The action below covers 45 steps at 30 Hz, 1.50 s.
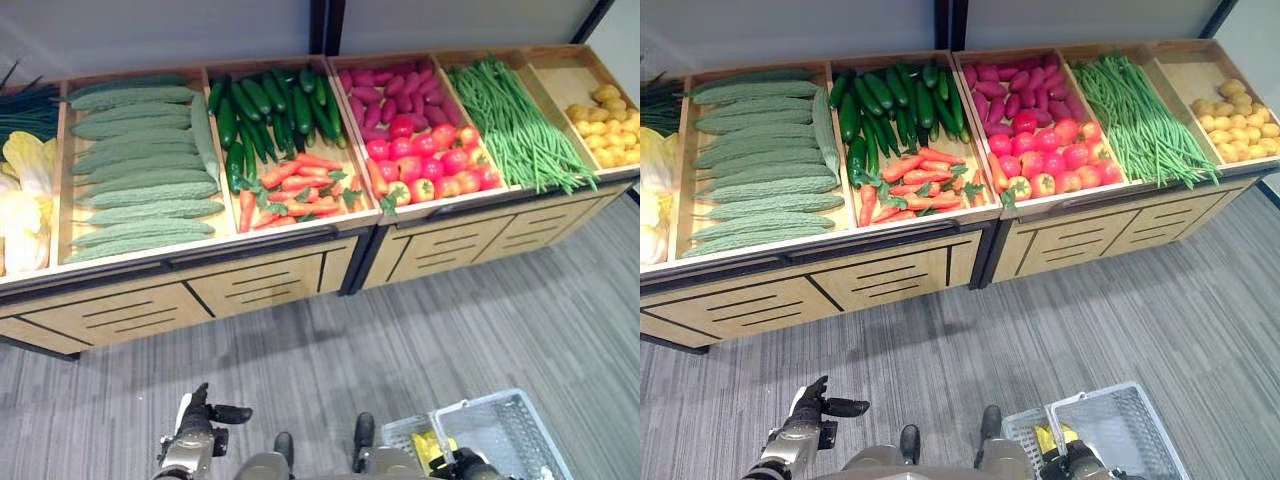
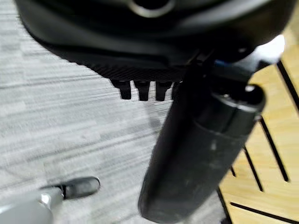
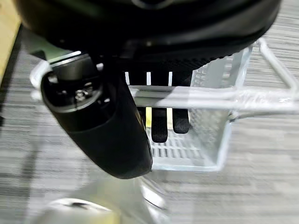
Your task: Get the vegetables into the basket
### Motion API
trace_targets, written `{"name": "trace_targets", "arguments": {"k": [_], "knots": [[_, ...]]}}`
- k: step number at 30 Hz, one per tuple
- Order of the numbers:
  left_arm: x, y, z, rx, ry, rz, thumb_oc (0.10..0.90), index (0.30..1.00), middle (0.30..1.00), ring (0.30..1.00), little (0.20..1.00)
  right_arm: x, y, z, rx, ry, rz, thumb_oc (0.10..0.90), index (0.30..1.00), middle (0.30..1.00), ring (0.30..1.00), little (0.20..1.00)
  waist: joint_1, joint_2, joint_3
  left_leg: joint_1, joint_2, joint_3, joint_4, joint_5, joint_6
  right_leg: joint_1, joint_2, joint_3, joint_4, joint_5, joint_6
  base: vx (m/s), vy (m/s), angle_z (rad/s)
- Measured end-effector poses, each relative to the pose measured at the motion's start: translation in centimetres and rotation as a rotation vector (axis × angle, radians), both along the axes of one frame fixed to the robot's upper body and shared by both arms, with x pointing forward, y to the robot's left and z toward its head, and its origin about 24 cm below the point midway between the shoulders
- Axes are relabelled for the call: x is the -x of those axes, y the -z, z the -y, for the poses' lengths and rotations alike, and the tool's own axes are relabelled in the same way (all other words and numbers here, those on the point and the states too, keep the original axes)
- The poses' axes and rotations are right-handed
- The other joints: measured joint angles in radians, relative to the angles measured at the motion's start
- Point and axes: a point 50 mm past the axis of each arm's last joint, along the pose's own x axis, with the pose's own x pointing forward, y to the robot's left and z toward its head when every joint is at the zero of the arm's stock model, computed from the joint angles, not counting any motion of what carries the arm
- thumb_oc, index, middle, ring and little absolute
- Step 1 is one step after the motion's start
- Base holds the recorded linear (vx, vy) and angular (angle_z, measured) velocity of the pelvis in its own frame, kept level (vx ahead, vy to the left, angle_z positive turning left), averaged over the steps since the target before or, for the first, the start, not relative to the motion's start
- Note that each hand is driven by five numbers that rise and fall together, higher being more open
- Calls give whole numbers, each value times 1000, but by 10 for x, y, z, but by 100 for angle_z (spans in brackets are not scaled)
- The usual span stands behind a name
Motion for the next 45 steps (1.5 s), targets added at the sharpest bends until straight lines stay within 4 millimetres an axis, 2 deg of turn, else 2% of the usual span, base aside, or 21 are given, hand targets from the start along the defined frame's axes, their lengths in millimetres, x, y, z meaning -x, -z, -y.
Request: {"name": "trace_targets", "arguments": {"k": [4,7,9,11,15,16,20,22,23,25,29,30,32,34,36,39,43,45], "knots": [[-13,-25,15,36,57,186,900,1000,1000,1000,1000,-10,-5,6,11,28,63,400,300,300,300,300,6,18,0,-12,38,-46,-13,20,-28,13,39,-54,-16,-7,-29,4,-139,31],[-18,-43,15,32,44,288,900,1000,1000,1000,1000,-16,-9,9,20,37,109,400,300,300,300,300,7,33,8,-13,52,-59,-19,23,-34,14,51,-65,-17,-15,-31,22,-112,13],[-19,-63,9,5,15,392,900,1000,1000,1000,1000,-12,-9,12,30,60,119,400,300,300,300,300,12,44,10,-9,58,-73,-31,26,-37,19,58,-78,-17,-19,-38,33,-87,17],[-24,-83,-4,-122,-1,486,900,1000,1000,1000,1000,-7,-8,13,39,64,118,400,300,300,300,300,21,51,10,-9,62,-75,-33,27,-38,20,61,-84,-17,-22,-42,19,-53,7],[-30,-111,-30,-342,-31,574,900,1000,1000,1000,1000,-7,-10,17,59,59,123,400,300,300,300,300,21,64,5,-2,63,-73,-42,29,-40,20,62,-81,-17,-22,-42,6,-6,-2],[-36,-129,-45,-472,2,607,900,1000,1000,1000,1000,-7,-10,18,72,39,117,400,300,300,300,300,21,66,4,5,63,-66,-44,36,-51,20,62,-73,-17,-22,-42,19,12,-12],[-58,-178,-73,-757,72,709,900,1000,1000,1000,1000,-4,-10,25,98,22,98,400,300,300,300,300,20,75,0,20,61,-36,-56,36,-50,16,61,-48,-22,-19,-41,20,6,-18],[-65,-190,-75,-819,93,740,900,1000,1000,1000,1000,-4,-11,26,108,8,97,400,300,300,300,300,20,80,-3,23,60,-26,-60,36,-50,12,61,-40,-21,-16,-40,12,16,-22],[-75,-205,-76,-900,140,764,900,1000,1000,1000,1000,-3,-11,28,116,-3,92,400,300,300,300,300,13,87,-7,27,58,-10,-64,36,-50,5,60,-23,-22,-9,-45,15,18,-28],[-82,-219,-77,-963,162,795,900,1000,1000,1000,1000,-7,-12,28,118,-10,105,400,300,300,300,300,2,93,-10,25,57,7,-65,35,-49,-3,60,-11,-20,-4,-43,28,15,-31],[-105,-251,-70,-1089,284,865,900,1000,1000,1000,1000,-15,-16,34,136,-17,110,400,300,300,300,300,-25,104,-10,16,54,45,-65,34,-47,-32,62,30,-20,7,-43,23,8,-29],[-110,-256,-65,-1102,296,895,900,1000,1000,1000,1000,-13,-16,35,140,-15,104,400,300,300,300,300,-42,110,-12,18,52,51,-66,33,-47,-36,62,36,-20,9,-44,14,11,-16],[-118,-274,-68,-1194,378,890,900,1000,1000,1000,1000,-16,-17,38,153,-40,108,400,300,300,300,300,-55,118,-16,-3,53,85,-66,32,-46,-69,66,66,-22,13,-38,-10,14,-36],[-129,-286,-75,-1272,408,867,900,1000,1000,1000,1000,-25,-22,43,179,-73,122,400,300,300,300,300,-58,138,-22,-45,47,105,-66,36,-45,-122,63,87,-22,30,-38,-23,11,-45],[-138,-290,-77,-1279,395,856,900,1000,1000,1000,1000,-30,-25,48,199,-81,124,400,300,300,300,300,-71,156,-29,-72,43,131,-66,37,-43,-161,63,106,-19,44,-41,-12,2,-33],[-154,-295,-75,-1301,425,836,900,1000,1000,1000,1000,-32,-27,52,209,-83,127,400,300,300,300,300,-76,161,-32,-110,42,146,-66,41,-44,-206,66,124,-19,55,-45,9,-2,-16],[-177,-299,-85,-1332,420,709,900,1000,1000,1000,1000,-59,-37,51,229,-118,193,400,300,300,300,300,-113,160,-15,-204,37,165,-66,57,-42,-310,65,140,-16,86,-51,42,-17,-15],[-185,-300,-83,-1346,439,681,900,1000,1000,1000,1000,-62,-38,50,231,-126,198,400,300,300,300,300,-119,158,1,-217,38,173,-66,57,-43,-327,68,146,-17,86,-51,59,-20,-8]]}}
